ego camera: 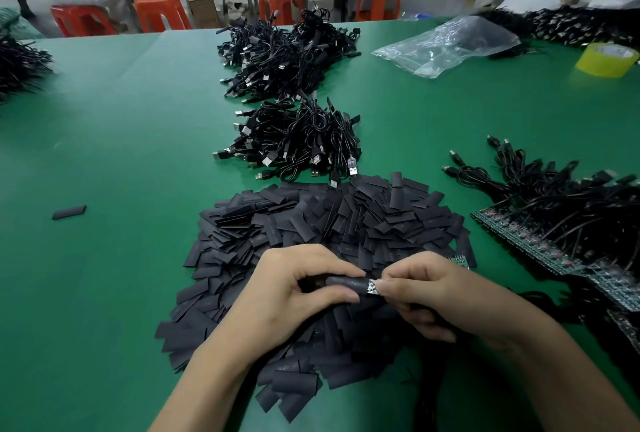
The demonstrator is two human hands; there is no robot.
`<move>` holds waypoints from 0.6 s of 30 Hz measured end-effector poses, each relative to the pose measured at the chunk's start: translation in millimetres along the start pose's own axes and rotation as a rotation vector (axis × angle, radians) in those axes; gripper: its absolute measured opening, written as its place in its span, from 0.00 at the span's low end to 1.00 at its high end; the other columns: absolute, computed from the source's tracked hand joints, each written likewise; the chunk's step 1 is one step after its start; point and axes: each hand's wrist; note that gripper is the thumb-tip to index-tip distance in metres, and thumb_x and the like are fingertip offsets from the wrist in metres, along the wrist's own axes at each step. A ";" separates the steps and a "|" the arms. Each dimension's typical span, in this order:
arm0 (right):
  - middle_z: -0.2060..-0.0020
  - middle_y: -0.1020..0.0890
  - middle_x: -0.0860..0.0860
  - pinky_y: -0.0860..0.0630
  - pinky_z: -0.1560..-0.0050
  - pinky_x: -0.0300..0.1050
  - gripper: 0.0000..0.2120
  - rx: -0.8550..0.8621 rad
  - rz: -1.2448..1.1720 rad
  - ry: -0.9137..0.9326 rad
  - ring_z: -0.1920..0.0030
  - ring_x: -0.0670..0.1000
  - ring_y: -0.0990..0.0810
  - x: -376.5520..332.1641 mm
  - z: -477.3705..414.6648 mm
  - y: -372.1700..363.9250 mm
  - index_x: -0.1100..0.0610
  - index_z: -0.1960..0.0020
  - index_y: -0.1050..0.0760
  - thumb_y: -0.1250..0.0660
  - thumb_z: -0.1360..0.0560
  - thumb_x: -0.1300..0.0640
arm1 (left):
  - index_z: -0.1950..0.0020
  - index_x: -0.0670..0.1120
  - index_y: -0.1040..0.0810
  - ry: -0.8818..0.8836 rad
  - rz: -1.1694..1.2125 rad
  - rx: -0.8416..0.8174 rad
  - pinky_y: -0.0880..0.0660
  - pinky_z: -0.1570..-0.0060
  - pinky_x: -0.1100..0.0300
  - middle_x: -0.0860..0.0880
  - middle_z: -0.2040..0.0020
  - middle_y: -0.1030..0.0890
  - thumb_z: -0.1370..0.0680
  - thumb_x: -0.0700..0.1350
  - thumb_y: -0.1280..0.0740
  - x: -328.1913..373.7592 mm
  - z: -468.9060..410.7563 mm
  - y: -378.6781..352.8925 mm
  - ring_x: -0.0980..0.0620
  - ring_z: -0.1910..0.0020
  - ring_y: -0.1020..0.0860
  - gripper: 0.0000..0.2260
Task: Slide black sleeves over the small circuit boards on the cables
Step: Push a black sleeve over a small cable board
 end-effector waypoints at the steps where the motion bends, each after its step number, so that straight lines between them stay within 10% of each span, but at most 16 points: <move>1: 0.74 0.35 0.50 0.41 0.79 0.38 0.19 -0.002 -0.005 0.001 0.79 0.48 0.39 0.9 -0.8 -0.5 0.53 0.67 0.33 0.34 0.21 0.47 | 0.46 0.50 0.12 -0.001 -0.003 0.007 0.23 0.51 0.65 0.58 0.53 0.15 0.26 0.46 0.22 0.1 0.1 -1.2 0.56 0.53 0.16 0.10; 9: 0.74 0.28 0.50 0.36 0.75 0.40 0.18 0.164 0.139 0.089 0.78 0.50 0.32 5.0 -4.2 -1.5 0.52 0.62 0.24 0.31 0.27 0.38 | 0.46 0.49 0.12 -0.047 -0.034 0.100 0.24 0.53 0.67 0.58 0.53 0.15 0.25 0.46 0.23 1.5 0.3 -4.2 0.58 0.53 0.17 0.09; 18: 0.72 0.23 0.45 0.34 0.75 0.38 0.08 0.223 0.097 0.181 0.77 0.46 0.31 2.6 -4.0 -0.6 0.51 0.59 0.20 0.28 0.25 0.48 | 0.46 0.49 0.13 -0.085 -0.073 0.163 0.24 0.51 0.66 0.56 0.53 0.16 0.24 0.45 0.23 4.0 1.4 -9.8 0.57 0.53 0.17 0.08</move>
Point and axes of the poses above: each hand's wrist, its own z-axis away from the middle knuckle, its own y-axis out of the back of the hand, x = y × z
